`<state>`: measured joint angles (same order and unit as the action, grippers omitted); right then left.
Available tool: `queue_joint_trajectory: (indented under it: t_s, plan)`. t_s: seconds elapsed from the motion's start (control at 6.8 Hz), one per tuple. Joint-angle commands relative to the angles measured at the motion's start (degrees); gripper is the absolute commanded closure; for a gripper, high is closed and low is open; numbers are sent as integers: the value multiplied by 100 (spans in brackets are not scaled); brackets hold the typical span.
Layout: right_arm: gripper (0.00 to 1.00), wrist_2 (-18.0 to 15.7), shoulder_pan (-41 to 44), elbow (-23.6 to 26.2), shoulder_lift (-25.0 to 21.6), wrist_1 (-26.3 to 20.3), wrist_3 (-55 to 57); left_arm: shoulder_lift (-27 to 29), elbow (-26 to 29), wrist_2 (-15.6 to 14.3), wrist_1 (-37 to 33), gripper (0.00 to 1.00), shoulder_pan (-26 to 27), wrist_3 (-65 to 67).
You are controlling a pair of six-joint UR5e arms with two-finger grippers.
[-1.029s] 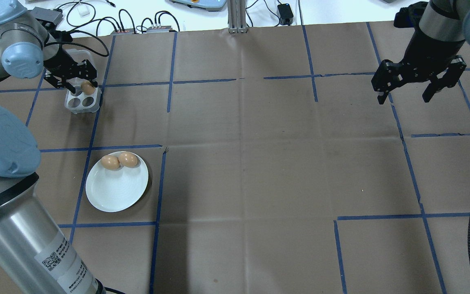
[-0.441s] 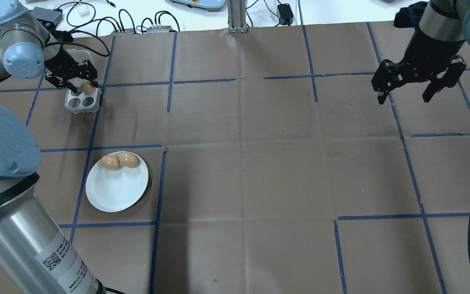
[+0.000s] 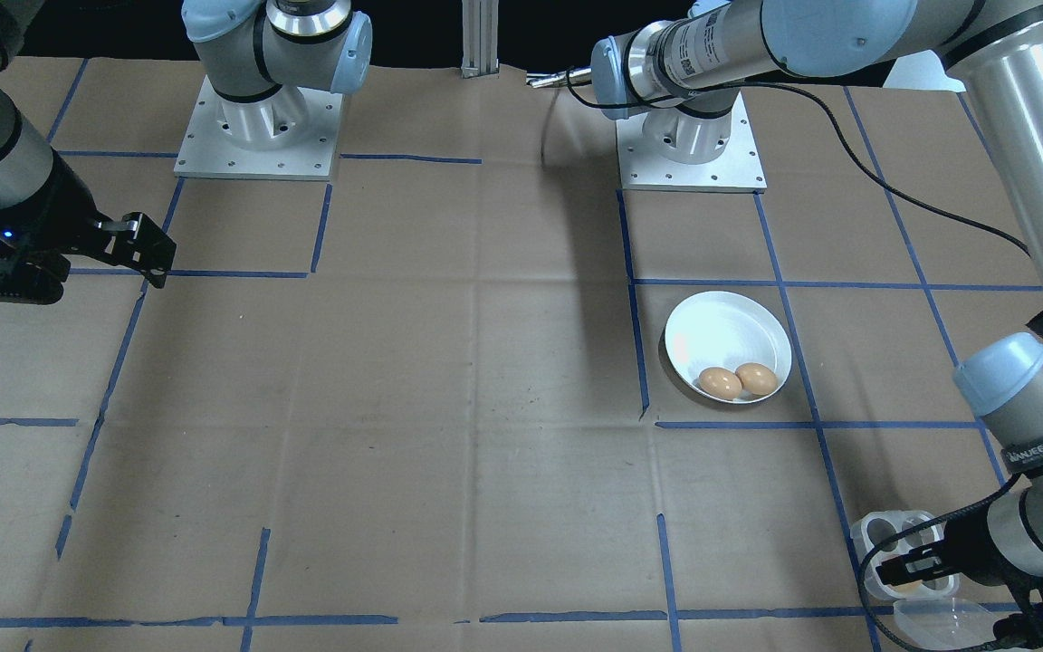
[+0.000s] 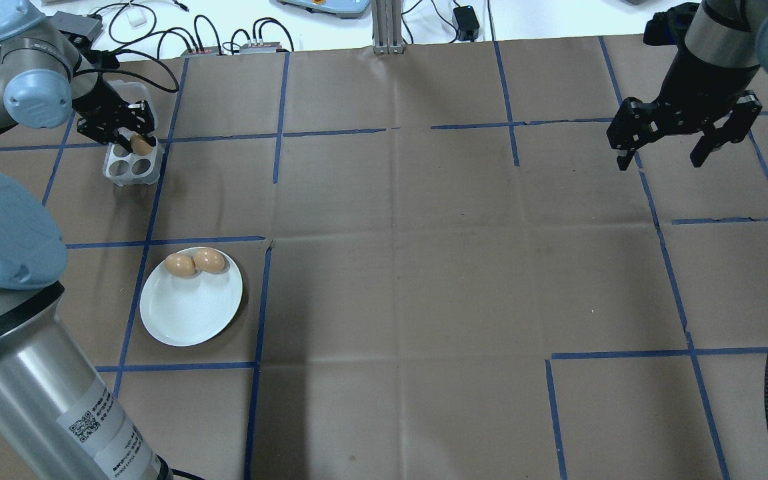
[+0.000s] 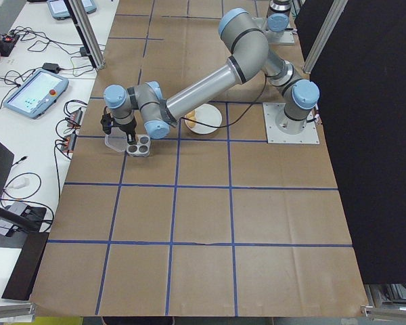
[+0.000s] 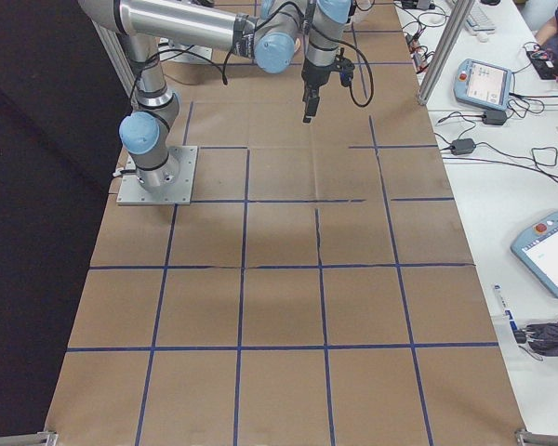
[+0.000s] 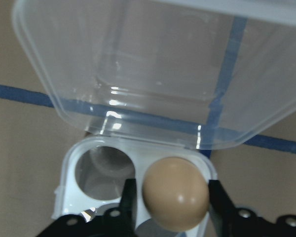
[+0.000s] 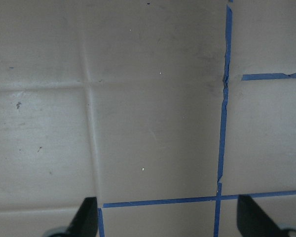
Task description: Place egg on plate
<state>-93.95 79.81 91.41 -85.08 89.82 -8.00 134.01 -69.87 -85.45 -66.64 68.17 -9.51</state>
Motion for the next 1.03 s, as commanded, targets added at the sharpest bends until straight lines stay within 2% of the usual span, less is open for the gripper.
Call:
queue_joint_trajectory:
  t_s: [0.0,0.29,0.74,0.88]
  plan:
    - [0,0,0,0,0,0,0,-7,0,-24,-16,79,30,133]
    - [0,-9,0,0,0,0,0,-234,0,-33,-199,87,48,133]
    - [0,0,0,0,0,0,0,-761,-105,-15,-901,87,65,142]
    - [0,0,0,0,0,0,0,-972,-193,20,-1435,87,91,299]
